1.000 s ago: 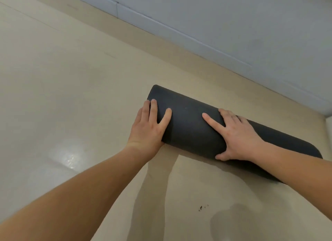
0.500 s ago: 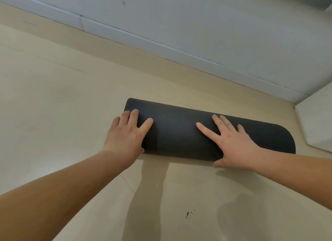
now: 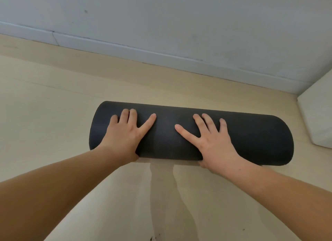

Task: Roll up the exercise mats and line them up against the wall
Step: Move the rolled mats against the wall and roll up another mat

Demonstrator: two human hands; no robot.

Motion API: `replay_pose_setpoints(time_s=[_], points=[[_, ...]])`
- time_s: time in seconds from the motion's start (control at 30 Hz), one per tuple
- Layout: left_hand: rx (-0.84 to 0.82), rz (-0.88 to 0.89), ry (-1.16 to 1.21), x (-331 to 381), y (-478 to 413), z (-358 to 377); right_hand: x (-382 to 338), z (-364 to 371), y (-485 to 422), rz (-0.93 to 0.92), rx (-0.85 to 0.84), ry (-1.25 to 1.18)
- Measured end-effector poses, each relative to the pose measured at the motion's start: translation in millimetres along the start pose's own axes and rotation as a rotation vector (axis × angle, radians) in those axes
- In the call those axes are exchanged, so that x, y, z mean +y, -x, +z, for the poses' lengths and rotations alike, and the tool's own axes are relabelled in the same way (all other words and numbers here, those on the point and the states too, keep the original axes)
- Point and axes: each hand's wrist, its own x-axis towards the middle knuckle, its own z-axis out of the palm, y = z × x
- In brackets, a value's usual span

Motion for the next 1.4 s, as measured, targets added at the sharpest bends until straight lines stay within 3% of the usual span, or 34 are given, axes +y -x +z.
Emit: replay_pose_setpoints(time_s=[0.3, 0.4, 0.53, 0.67, 0.8, 0.93, 1.1, 1.4], points=[[0.094, -0.042, 0.048, 121, -130, -34, 139, 44, 3, 0.264, 0.009, -0.043], [0.099, -0.057, 0.179, 133, -131, -34, 157, 41, 3, 0.218, 0.012, -0.097], [0.269, -0.08, 0.392, 134, -86, -19, 168, 34, 8, 0.26, -0.04, -0.112], [-0.049, -0.224, 0.814, 153, -65, -6, 169, 44, 21, 0.455, -0.05, -0.167], [-0.119, -0.263, 1.132, 187, -82, -12, 160, 60, 25, 0.471, -0.005, -0.126], [-0.135, -0.294, 1.089, 194, -109, -18, 166, 81, 21, 0.475, 0.114, -0.018], [-0.169, -0.206, 0.992, 175, -156, -24, 187, 96, -9, 0.538, 0.147, -0.009], [-0.31, -0.16, 1.102, 164, -234, -50, 265, 110, -67, 0.541, 0.173, -0.032]])
